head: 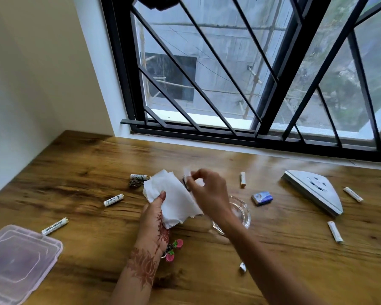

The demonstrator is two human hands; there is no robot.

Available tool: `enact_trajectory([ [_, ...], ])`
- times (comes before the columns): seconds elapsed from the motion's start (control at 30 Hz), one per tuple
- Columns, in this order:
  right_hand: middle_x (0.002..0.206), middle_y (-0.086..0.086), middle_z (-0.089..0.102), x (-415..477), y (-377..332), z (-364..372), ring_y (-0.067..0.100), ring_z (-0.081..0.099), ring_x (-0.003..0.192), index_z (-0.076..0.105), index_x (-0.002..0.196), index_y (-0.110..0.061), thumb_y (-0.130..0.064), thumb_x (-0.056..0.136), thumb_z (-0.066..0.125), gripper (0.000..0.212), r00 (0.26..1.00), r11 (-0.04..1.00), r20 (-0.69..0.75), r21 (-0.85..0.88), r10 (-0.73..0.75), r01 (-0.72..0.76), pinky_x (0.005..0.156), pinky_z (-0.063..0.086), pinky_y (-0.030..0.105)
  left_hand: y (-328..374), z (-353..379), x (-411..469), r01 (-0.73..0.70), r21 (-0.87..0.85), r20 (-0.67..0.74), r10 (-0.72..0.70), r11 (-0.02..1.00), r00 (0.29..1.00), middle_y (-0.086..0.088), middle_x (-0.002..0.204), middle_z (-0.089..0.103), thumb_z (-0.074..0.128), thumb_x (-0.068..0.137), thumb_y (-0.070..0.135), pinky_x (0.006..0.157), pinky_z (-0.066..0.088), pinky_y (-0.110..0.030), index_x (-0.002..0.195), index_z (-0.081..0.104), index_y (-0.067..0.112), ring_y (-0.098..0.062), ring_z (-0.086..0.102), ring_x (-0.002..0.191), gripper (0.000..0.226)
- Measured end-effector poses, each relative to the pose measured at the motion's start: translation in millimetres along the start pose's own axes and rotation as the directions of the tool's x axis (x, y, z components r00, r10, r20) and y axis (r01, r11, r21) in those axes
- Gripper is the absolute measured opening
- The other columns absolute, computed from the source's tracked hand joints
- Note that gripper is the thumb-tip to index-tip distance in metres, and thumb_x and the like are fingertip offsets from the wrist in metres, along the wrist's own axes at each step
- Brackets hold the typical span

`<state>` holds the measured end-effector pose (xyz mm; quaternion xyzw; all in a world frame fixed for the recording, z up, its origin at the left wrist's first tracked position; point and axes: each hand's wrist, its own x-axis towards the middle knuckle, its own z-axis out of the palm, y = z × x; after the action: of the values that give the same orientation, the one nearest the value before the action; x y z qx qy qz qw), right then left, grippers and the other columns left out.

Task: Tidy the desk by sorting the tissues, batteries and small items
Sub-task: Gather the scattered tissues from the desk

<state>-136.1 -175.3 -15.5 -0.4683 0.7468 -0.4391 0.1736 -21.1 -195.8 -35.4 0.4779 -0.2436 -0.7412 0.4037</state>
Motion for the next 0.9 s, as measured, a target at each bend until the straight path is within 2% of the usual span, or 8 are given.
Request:
enact_trajectory([
  [0.07, 0.104, 0.003, 0.067, -21.8, -16.9, 7.7, 0.012, 0.061, 0.084, 0.067, 0.093, -0.013, -0.027, 0.086, 0.060, 0.017, 1.000, 1.000, 0.010, 0.019, -0.010, 0.010, 0.063, 0.054, 0.022, -0.9, -1.5, -4.9, 0.027, -0.008, 0.087, -0.026, 1.000, 0.996, -0.008, 0.076, 0.071, 0.053, 0.089, 0.029, 0.046, 0.053, -0.023, 0.096, 0.062, 0.010, -0.020, 0.067, 0.064, 0.022],
  [0.2, 0.114, 0.006, 0.063, -50.1, -29.1, 20.7, 0.018, 0.050, 0.119, 0.065, 0.089, -0.009, -0.027, 0.088, 0.054, 0.021, 0.998, 0.998, 0.050, -0.050, -0.037, 0.040, 0.086, 0.049, 0.037, 0.2, -3.8, -19.7, 0.106, -0.094, 0.327, -0.069, 0.990, 0.942, -0.011, 0.107, 0.070, 0.052, 0.083, 0.046, 0.088, 0.049, -0.036, 0.111, 0.066, 0.011, -0.022, 0.066, 0.101, 0.047],
  [0.3, 0.105, 0.006, 0.062, -62.5, -27.8, 20.2, 0.016, 0.045, 0.116, 0.060, 0.090, -0.006, -0.017, 0.090, 0.046, 0.017, 0.986, 0.992, 0.114, -0.022, -0.119, 0.123, 0.100, 0.039, 0.037, -5.2, -5.3, -23.8, 0.064, -0.119, 0.306, -0.024, 0.991, 0.952, -0.008, 0.104, 0.071, 0.060, 0.076, 0.042, 0.081, 0.054, -0.033, 0.110, 0.066, 0.012, -0.018, 0.069, 0.093, 0.046],
  [0.37, 0.117, 0.007, 0.061, -65.4, -24.6, 11.8, 0.014, 0.044, 0.122, 0.063, 0.095, -0.005, -0.010, 0.089, 0.048, 0.017, 0.985, 0.989, 0.097, 0.039, -0.145, 0.141, 0.108, 0.028, 0.024, -8.7, -7.4, -21.2, 0.049, -0.138, 0.248, -0.013, 0.989, 0.969, -0.011, 0.110, 0.069, 0.061, 0.078, 0.033, 0.073, 0.058, -0.030, 0.118, 0.062, 0.010, -0.019, 0.070, 0.089, 0.046],
  [0.43, 0.131, 0.005, 0.055, -63.5, -17.8, -3.4, 0.012, 0.040, 0.129, 0.063, 0.102, -0.006, -0.008, 0.089, 0.050, 0.018, 0.992, 0.992, 0.040, 0.046, -0.118, 0.116, 0.101, 0.025, 0.015, -12.1, -6.9, -19.7, 0.052, -0.111, 0.172, -0.032, 0.992, 0.985, -0.017, 0.111, 0.067, 0.057, 0.085, 0.025, 0.062, 0.059, -0.028, 0.120, 0.057, 0.004, -0.021, 0.070, 0.079, 0.041],
  [0.53, 0.130, 0.005, 0.056, -54.4, 4.4, -34.1, 0.014, 0.045, 0.126, 0.064, 0.104, -0.007, -0.010, 0.089, 0.054, 0.019, 0.996, 0.997, -0.046, 0.008, -0.076, 0.076, 0.098, 0.032, 0.018, -21.6, 1.3, -20.8, 0.033, -0.022, 0.132, -0.029, 0.999, 0.991, -0.017, 0.098, 0.067, 0.055, 0.088, 0.024, 0.051, 0.052, -0.025, 0.113, 0.057, 0.002, -0.023, 0.065, 0.071, 0.033],
  [0.7, 0.110, 0.009, 0.065, -28.2, 65.9, -100.4, 0.012, 0.055, 0.092, 0.064, 0.104, -0.006, -0.015, 0.088, 0.056, 0.019, 0.978, 0.991, -0.185, -0.062, 0.101, -0.115, 0.074, 0.034, 0.017, -39.4, 26.3, -23.6, 0.010, 0.018, 0.173, -0.012, 1.000, 0.985, -0.004, 0.058, 0.060, 0.048, 0.092, 0.026, 0.041, 0.040, -0.018, 0.108, 0.057, 0.005, -0.014, 0.052, 0.047, 0.028],
  [0.9, 0.117, 0.022, 0.058, -0.9, 175.2, -186.3, 0.035, 0.050, 0.111, 0.056, 0.113, 0.003, -0.029, 0.086, 0.059, 0.042, 0.833, 0.877, -0.427, -0.159, 0.353, -0.453, 0.092, 0.040, 0.037, -65.6, 63.3, -35.8, 0.028, 0.008, 0.185, -0.029, 1.000, 0.982, 0.000, 0.051, 0.065, 0.047, 0.093, 0.024, 0.034, 0.037, -0.013, 0.106, 0.057, 0.006, -0.008, 0.053, 0.035, 0.025],
])
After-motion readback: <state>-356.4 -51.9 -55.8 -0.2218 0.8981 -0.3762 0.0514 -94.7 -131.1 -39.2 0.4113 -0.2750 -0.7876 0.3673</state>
